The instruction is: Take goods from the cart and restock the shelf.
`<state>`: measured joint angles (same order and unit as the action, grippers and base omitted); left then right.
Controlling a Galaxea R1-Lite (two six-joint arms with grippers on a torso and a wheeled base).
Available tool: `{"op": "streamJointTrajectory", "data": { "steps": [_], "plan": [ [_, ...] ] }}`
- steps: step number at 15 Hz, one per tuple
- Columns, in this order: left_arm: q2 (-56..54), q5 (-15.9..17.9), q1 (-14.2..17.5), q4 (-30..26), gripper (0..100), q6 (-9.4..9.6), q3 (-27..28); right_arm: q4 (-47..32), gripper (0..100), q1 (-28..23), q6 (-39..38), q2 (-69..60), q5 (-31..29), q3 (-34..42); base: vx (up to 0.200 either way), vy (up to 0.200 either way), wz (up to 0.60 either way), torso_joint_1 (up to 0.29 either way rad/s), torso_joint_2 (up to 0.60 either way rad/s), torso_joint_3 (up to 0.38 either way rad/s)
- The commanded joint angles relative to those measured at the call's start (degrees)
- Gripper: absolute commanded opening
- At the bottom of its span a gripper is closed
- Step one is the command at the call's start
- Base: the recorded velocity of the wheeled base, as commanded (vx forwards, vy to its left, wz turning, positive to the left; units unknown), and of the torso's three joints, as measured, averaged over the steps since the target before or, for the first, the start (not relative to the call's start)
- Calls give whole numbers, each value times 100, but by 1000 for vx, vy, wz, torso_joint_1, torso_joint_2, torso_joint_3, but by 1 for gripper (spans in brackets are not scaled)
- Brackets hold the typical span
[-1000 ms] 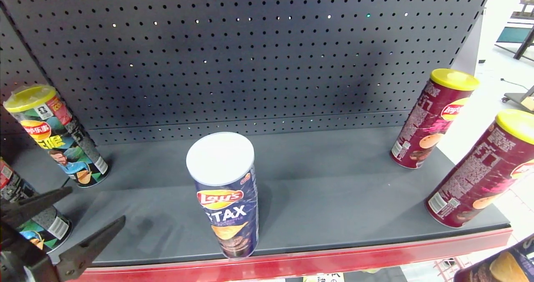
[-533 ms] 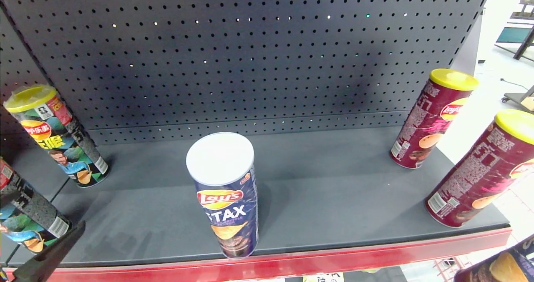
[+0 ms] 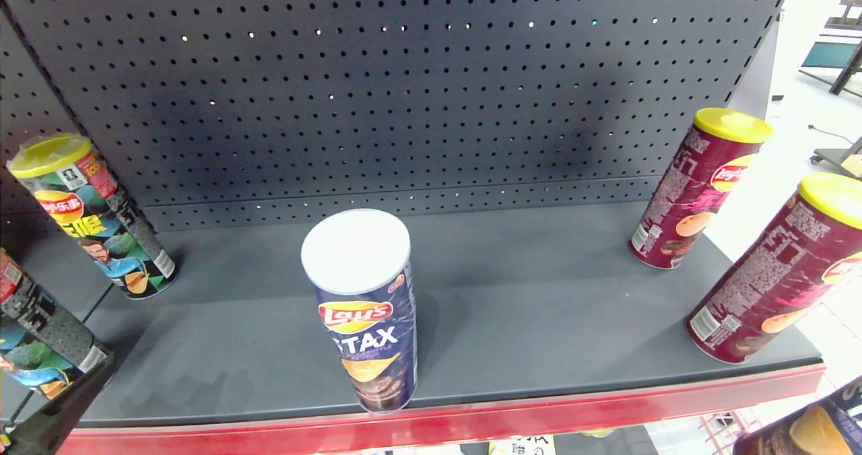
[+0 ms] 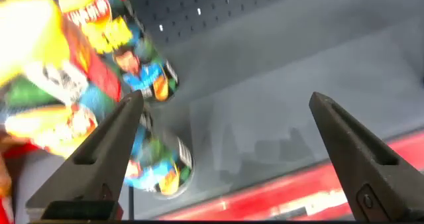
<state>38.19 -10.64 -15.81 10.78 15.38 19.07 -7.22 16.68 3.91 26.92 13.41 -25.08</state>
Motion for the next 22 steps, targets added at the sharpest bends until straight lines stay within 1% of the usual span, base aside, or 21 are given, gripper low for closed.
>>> {"op": "streamJointTrajectory", "data": {
  "steps": [1, 3, 5, 7, 9, 17, 22],
  "plan": [
    [22, 1, 8, 3, 100, 0, 1, 1, 0, 2, 4, 7, 4, 3, -200, 0, 0, 12, 2, 2],
    [30, 10, 8, 3, 100, 0, -8, -8, 0, 2, 4, 7, 4, -6, -200, 0, 0, -7, -2, 9],
    [4, 18, 8, 3, 100, 8, -35, 1, 0, 2, -5, 7, 4, 3, 0, 0, 0, 0, 0, 0],
    [-40, 10, 8, 3, 100, 88, -43, 1, 0, 2, -5, 7, 4, -6, 0, 0, 0, 0, 0, 0],
    [-49, 1, 17, 3, 100, 79, -43, 1, 0, 2, -5, 7, 4, -15, 0, 0, 0, 0, 0, 0],
    [-84, 10, 8, 12, 100, 70, -43, 1, 0, 2, 4, 7, -23, -41, 0, 200, 0, 7, 2, 4],
    [-154, 10, 8, 3, 100, 114, -61, 27, 0, 11, 22, 86, -14, -112, 0, 0, 0, 0, 0, 0]
  ]
}}
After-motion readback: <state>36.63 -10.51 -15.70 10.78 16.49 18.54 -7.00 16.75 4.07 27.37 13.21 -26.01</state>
